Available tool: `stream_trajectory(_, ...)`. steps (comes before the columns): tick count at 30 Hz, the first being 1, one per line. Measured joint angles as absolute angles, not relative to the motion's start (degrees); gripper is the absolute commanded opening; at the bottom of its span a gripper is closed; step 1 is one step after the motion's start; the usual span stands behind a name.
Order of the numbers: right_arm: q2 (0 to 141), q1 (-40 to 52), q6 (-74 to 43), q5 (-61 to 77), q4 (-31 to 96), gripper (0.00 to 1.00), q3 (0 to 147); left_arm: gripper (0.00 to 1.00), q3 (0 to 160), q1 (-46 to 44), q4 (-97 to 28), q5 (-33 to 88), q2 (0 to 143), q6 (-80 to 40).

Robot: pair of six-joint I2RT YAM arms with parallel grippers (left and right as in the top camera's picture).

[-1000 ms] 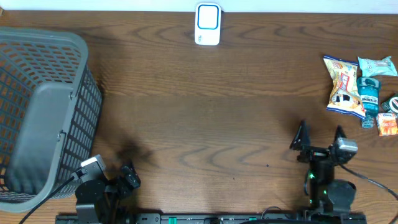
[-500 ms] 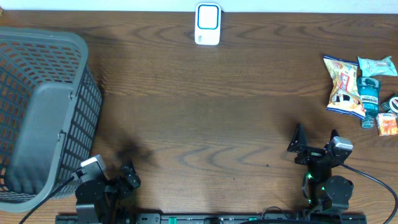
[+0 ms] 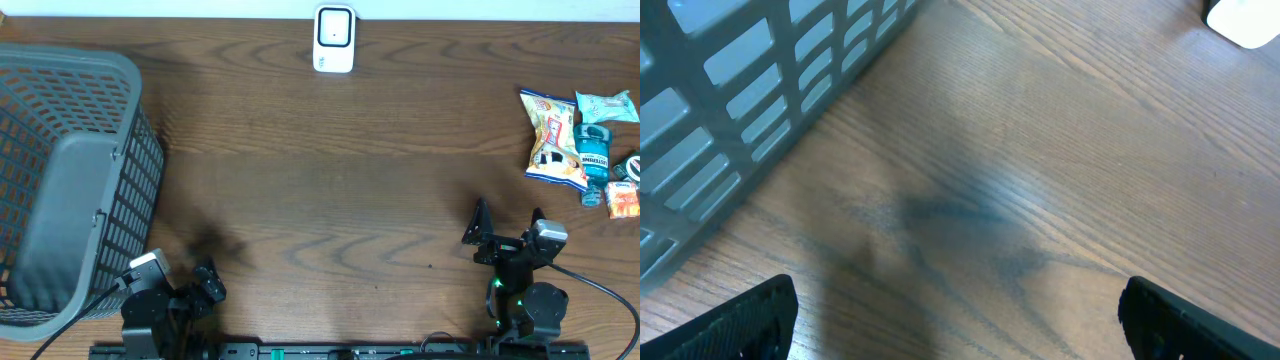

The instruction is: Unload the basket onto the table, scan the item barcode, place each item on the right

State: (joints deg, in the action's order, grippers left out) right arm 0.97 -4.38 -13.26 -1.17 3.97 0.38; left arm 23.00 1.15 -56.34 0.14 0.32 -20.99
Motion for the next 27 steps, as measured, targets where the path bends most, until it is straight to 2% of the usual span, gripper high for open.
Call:
stream_trajectory(15,0.97,-4.38,-13.26,-1.17,3.99,0.99,0.38,0.98,22.31,1.15,-28.21,0.34,0.32,-19.75)
stream_trajectory(27,0.99,-4.38,-13.26,-1.17,3.99,0.99,0.38,0.98,5.91,0.97,-0.60,3.57,0.32,-14.15)
